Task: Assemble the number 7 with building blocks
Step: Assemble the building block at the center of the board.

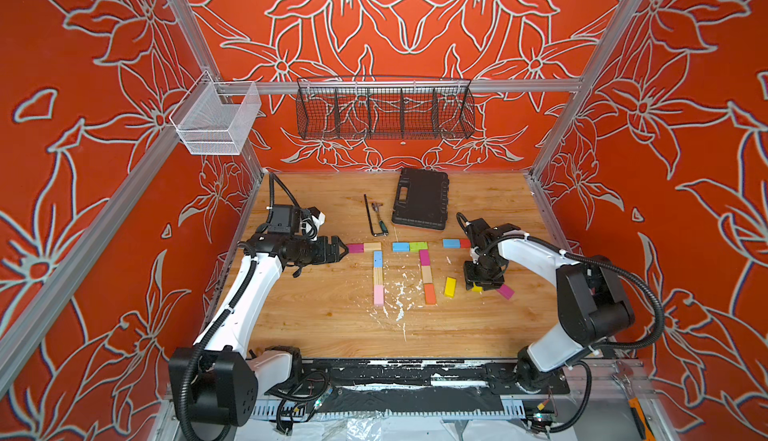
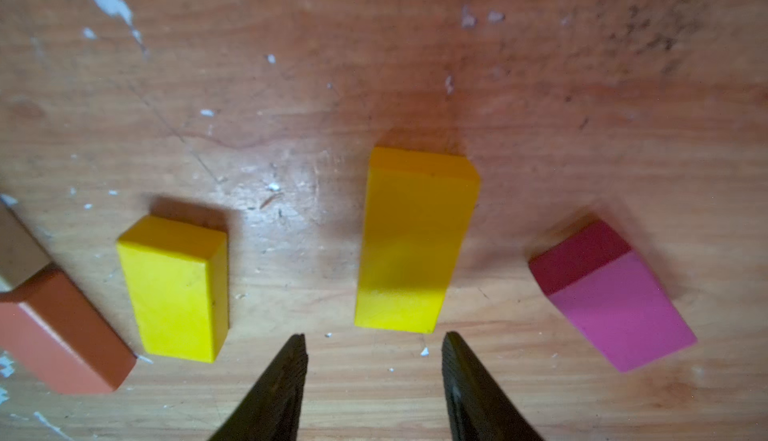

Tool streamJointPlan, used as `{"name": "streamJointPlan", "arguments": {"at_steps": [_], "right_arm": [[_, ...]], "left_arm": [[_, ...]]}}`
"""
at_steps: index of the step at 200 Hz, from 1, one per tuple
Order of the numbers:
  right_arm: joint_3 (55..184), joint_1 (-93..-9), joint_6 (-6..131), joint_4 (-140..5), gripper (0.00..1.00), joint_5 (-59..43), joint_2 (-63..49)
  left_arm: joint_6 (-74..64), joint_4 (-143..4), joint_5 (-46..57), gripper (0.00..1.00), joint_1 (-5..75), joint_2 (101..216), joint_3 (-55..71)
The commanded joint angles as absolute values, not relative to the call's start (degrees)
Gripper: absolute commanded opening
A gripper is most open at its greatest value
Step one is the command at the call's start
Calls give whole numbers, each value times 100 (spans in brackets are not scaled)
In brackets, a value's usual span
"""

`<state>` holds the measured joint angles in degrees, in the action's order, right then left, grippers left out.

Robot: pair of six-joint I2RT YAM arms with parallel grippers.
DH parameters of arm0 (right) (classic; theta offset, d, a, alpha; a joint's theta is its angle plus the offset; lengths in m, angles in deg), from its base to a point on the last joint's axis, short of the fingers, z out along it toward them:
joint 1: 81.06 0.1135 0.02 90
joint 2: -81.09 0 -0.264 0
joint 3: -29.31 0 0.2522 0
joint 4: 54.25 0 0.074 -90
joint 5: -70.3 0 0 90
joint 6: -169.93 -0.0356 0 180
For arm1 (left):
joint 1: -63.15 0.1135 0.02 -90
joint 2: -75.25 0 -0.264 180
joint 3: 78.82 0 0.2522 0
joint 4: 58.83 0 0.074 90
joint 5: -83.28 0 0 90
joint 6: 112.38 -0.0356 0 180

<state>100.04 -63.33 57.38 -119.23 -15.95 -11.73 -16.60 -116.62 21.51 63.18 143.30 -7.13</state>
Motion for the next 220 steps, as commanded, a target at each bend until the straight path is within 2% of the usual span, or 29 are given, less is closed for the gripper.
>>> {"name": "streamJointPlan", "arguments": {"at_steps": [1,32,81,130,220], "right_arm": [[9974,-6331,5679,-11831,55,-1931,-1268],[9959,-6349,5706,-11608,52,-1865,-1512],[9959,-6417,5817,-11516,31,-1945,-1596],[10350,-6579,6033,-11752,31,-2155,-1459],[11312,-6886,6770,-11862,31,-2247,-2437]], "left_arm": [[-1702,-11693,2246,95,6350,14292,-732],[-1702,-11695,2238,95,6350,14308,-740],[-1702,-11697,2228,95,6350,14323,-740],[-1693,-11680,2259,95,6350,14365,-734],[-1693,-11689,2202,95,6350,14413,-740]]}}
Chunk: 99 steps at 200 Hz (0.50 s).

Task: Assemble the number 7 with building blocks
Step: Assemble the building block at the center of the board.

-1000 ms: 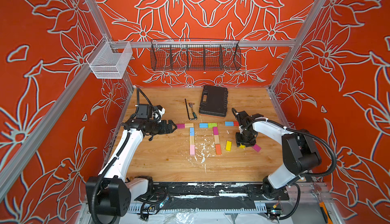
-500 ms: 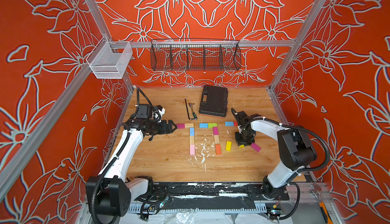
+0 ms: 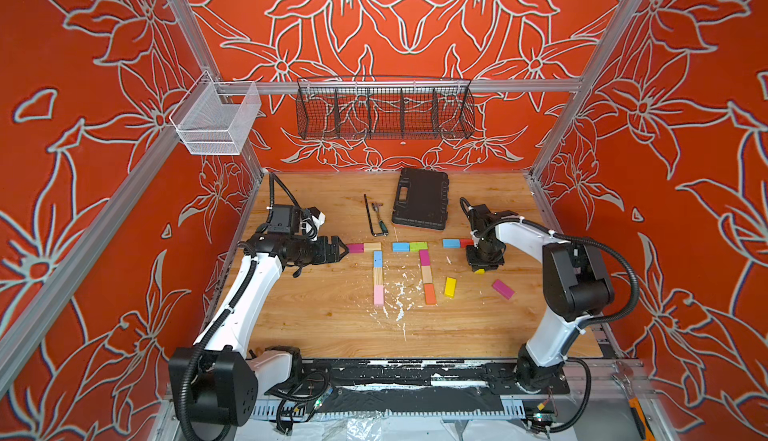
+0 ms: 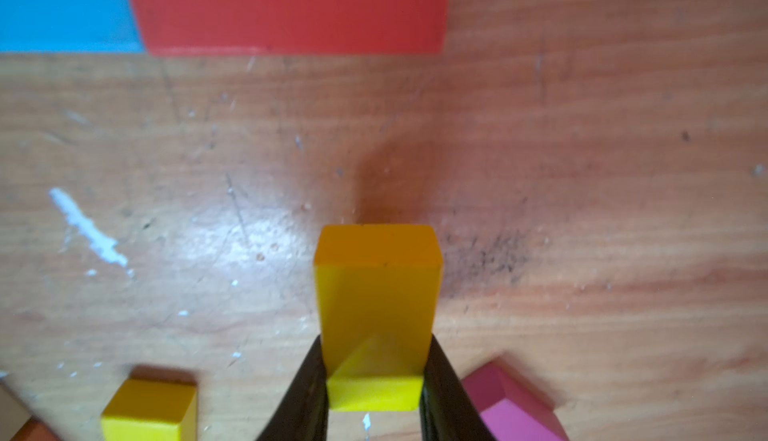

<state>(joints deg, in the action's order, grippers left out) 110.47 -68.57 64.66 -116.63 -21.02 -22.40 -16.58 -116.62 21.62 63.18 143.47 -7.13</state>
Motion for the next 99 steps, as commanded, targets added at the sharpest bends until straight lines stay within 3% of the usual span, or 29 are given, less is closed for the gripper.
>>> {"name": "streamJointPlan", "arguments": {"at_steps": [1,99], "right_arm": [[11321,-6890,6775,-11863,31,-2249,-2447],[11726,-6987,6885,-11857,31,-2270,-2966]], "left_arm": [[-1693,-11689,2202,95,6355,14419,-740],[-1702,-11697,2143,95,6352,14537,-714]]}}
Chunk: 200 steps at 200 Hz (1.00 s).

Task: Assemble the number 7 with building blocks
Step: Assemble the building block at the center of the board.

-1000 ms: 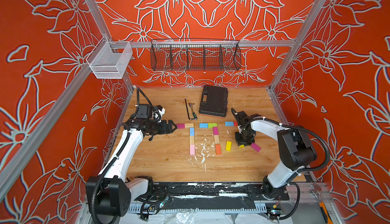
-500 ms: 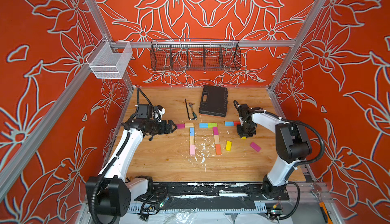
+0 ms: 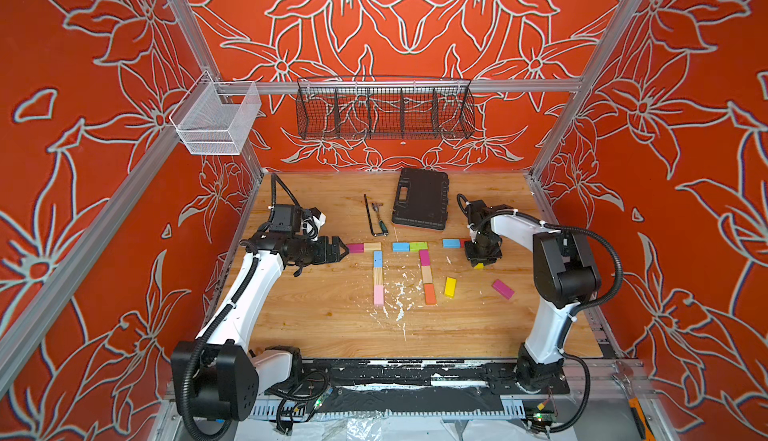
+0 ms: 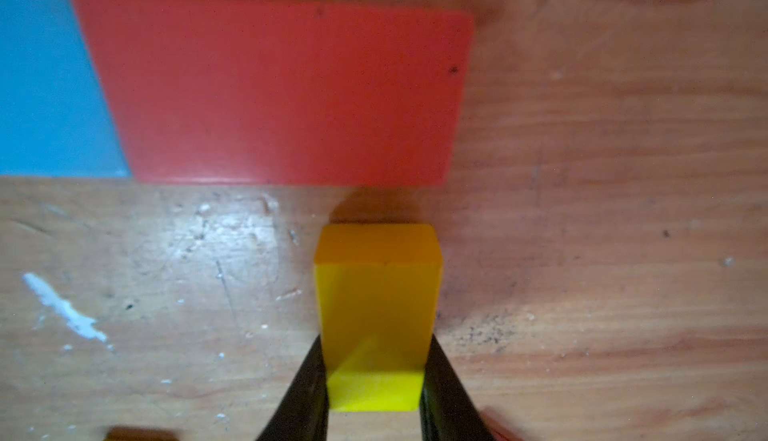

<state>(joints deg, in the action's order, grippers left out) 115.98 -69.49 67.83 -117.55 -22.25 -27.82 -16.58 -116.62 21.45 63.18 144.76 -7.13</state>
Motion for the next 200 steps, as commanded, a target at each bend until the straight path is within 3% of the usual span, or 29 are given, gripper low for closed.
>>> {"name": "streamJointPlan", "arguments": {"at_steps": [1,200], "right_arm": [[11730,-6988,6885,-11856,31,-2265,-2970],[11821,-7033,6802,-11665,36,-1940,-3253]], "left_arm": [[-1702,-11697,2142,95,6351,14533,-714],[-1702,-11715,2124,95,6352,14512,-714]]}}
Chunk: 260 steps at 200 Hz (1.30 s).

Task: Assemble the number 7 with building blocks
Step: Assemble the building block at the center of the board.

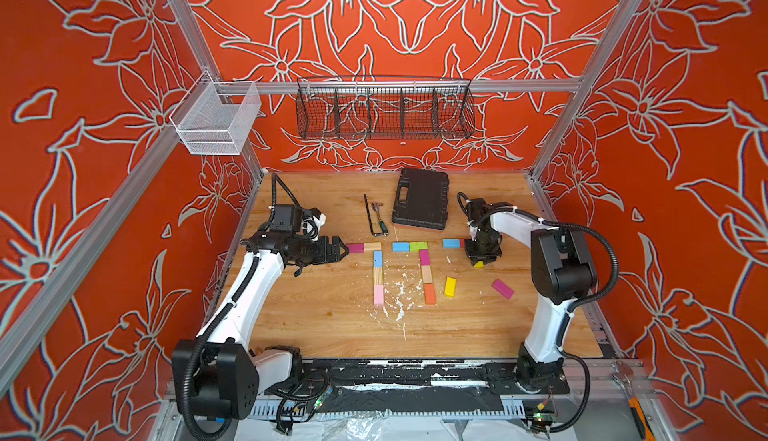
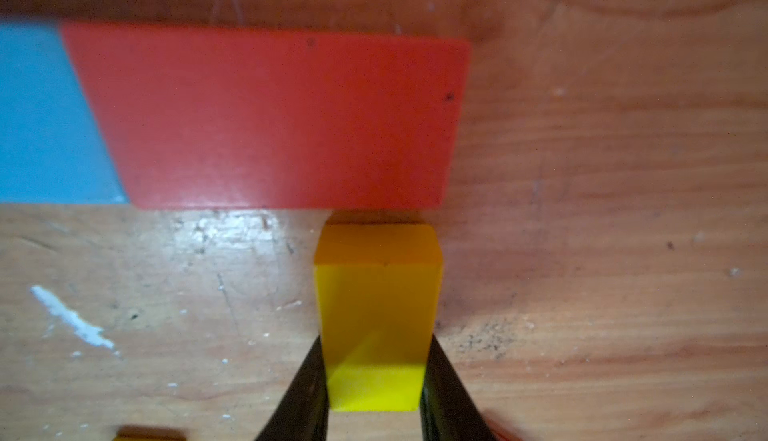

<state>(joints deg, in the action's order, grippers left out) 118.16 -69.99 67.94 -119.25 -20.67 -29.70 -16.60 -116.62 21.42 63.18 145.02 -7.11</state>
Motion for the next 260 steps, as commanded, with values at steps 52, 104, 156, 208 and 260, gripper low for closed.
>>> {"name": "streamJointPlan", "arguments": {"at_steps": [52,104,156,208,260], "right_arm": [[11842,-7041,6799,-11632,53,-1912,-3301],[11898,-7036,6754,-11527,48,-1762,-3405],[11979,-7034,6718,-11496,42,-1750,-3440],[12088,-7038,6727,-11504,39,-1733,-3519],[12164,-7036,6735,-11504,37,-1757,-3575]], "left_arm": [[-1702,-11714,2099,95,6355,14519,-714],[-1702,-11724,2097,95,6357,14520,-714],[-1702,-11724,2084,95,6350,14527,-721],[-1702,-11724,2075,95,6350,14530,-719],[-1702,-11724,2071,95,6350,14547,-714]]}}
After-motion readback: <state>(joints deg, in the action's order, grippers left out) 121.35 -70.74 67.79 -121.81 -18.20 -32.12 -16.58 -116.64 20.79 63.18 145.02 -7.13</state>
